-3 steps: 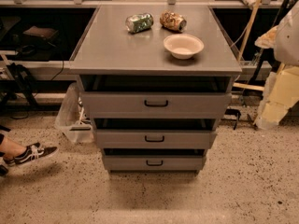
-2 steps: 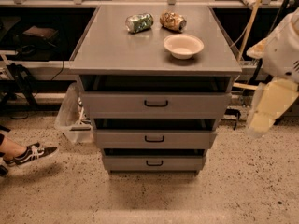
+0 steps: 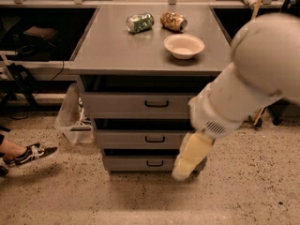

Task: Open bottom drawer

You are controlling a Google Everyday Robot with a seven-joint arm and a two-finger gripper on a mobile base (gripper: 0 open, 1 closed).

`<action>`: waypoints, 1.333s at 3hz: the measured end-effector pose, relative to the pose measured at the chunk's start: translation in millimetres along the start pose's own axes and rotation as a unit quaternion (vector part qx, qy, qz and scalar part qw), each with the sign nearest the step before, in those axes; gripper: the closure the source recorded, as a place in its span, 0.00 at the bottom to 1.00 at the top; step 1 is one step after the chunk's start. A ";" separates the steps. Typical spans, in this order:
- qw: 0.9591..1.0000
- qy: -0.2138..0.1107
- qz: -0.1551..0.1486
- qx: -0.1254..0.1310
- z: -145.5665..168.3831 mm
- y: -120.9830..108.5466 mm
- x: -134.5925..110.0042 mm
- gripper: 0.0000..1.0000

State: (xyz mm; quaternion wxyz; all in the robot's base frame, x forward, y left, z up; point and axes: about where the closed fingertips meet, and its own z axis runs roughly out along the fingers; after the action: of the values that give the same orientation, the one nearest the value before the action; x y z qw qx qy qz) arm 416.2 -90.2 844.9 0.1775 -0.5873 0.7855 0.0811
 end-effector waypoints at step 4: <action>0.997 0.005 0.004 -0.076 130.7 25.4 21.9 0.00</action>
Offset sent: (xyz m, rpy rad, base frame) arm -0.0124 0.0361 -0.0843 0.0003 0.1457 0.0239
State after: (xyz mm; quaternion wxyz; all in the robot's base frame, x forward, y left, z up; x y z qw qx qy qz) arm 410.7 -58.4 713.9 0.1280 -0.5966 0.7802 0.1380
